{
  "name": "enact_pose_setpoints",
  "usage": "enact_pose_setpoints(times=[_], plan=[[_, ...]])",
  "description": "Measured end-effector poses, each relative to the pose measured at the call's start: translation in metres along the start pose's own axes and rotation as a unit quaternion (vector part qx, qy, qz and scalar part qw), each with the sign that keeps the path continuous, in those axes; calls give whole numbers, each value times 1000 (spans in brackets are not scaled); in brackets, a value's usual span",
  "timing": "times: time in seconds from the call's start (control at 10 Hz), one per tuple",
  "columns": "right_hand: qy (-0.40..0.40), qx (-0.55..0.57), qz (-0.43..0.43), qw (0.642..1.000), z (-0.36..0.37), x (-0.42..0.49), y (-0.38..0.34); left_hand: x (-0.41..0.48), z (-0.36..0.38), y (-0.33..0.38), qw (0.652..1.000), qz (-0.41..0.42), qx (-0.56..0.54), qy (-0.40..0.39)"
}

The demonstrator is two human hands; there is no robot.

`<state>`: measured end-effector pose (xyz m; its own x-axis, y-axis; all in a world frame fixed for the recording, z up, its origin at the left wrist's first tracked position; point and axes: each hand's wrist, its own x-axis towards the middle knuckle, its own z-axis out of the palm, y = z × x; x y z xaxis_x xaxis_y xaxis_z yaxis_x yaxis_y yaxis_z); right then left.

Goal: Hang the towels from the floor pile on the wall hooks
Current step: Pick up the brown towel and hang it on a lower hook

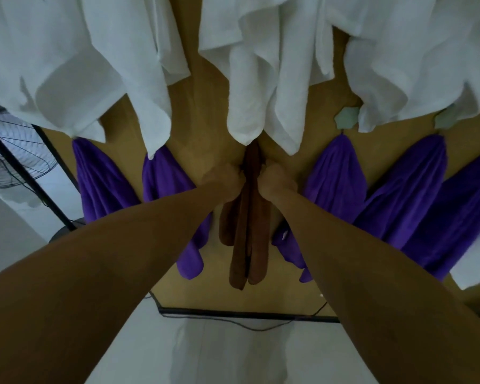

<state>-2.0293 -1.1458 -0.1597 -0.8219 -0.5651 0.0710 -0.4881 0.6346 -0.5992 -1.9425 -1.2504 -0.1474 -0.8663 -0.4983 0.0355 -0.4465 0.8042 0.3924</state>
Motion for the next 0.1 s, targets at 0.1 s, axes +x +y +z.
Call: enact_pose_setpoints(times=[0.1], plan=[[-57, -41, 0, 998, 5, -17, 18, -19, 11, -19, 991, 19, 101, -86]])
